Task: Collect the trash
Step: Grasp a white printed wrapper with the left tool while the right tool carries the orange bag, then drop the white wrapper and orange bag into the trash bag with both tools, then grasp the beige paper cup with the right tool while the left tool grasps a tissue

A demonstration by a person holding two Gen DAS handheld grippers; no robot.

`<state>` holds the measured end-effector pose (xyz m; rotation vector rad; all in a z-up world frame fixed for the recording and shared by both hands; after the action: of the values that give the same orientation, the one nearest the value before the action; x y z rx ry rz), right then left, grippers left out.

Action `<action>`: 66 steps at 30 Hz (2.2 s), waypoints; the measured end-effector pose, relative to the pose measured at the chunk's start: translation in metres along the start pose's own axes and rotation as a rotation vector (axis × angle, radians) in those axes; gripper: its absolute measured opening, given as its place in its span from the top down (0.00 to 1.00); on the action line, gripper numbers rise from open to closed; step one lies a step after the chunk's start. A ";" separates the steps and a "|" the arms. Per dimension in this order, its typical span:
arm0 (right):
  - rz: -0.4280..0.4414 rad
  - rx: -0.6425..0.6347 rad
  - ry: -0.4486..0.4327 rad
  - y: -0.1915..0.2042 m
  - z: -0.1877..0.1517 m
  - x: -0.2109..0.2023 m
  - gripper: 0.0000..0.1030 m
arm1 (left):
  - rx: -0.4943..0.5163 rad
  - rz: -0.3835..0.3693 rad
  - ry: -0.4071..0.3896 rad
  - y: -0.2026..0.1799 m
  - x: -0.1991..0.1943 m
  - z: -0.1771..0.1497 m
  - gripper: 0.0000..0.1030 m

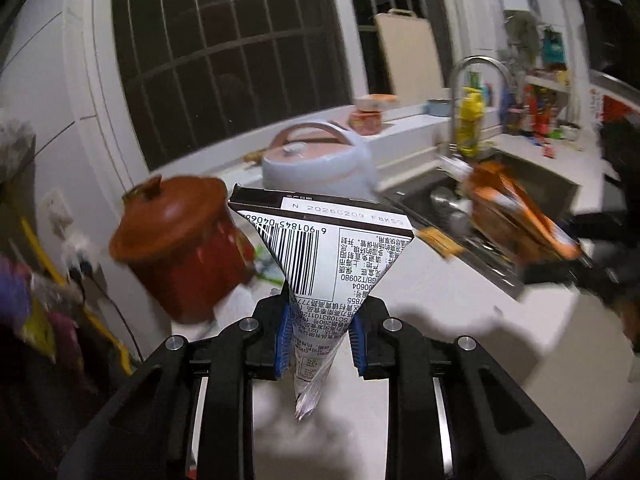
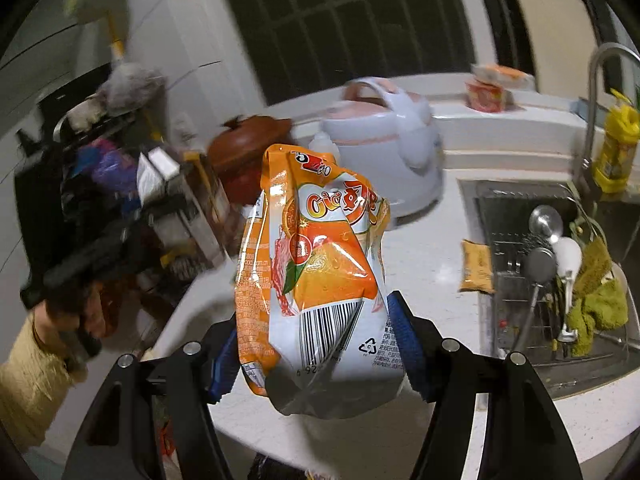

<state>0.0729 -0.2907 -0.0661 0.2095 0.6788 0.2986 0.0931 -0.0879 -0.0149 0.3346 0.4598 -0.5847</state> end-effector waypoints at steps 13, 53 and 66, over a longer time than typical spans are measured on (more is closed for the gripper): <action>0.197 -0.131 0.457 0.098 -0.176 -0.026 0.37 | -0.203 -0.220 0.450 -0.060 -0.088 -0.229 0.77; 0.261 -0.128 0.298 0.124 -0.159 0.050 0.05 | -0.646 -0.067 0.280 -0.015 -0.057 -0.277 0.13; -0.005 -0.249 0.107 0.131 0.007 0.219 0.06 | -0.702 0.022 0.200 0.012 -0.078 -0.255 0.13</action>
<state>0.2131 -0.0951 -0.1513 -0.0461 0.7403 0.3883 -0.0383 0.0647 -0.1895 -0.2753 0.8173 -0.3379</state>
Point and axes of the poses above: each gripper's, at about its wrist camera, not at the fingertips, and x roughly the way its jaws point, y to its left, z to its top, the point moved 5 cm from there along x, roughly the way its jaws point, and after that the axes turned 3 degrees about -y, right-handed, at the moved point
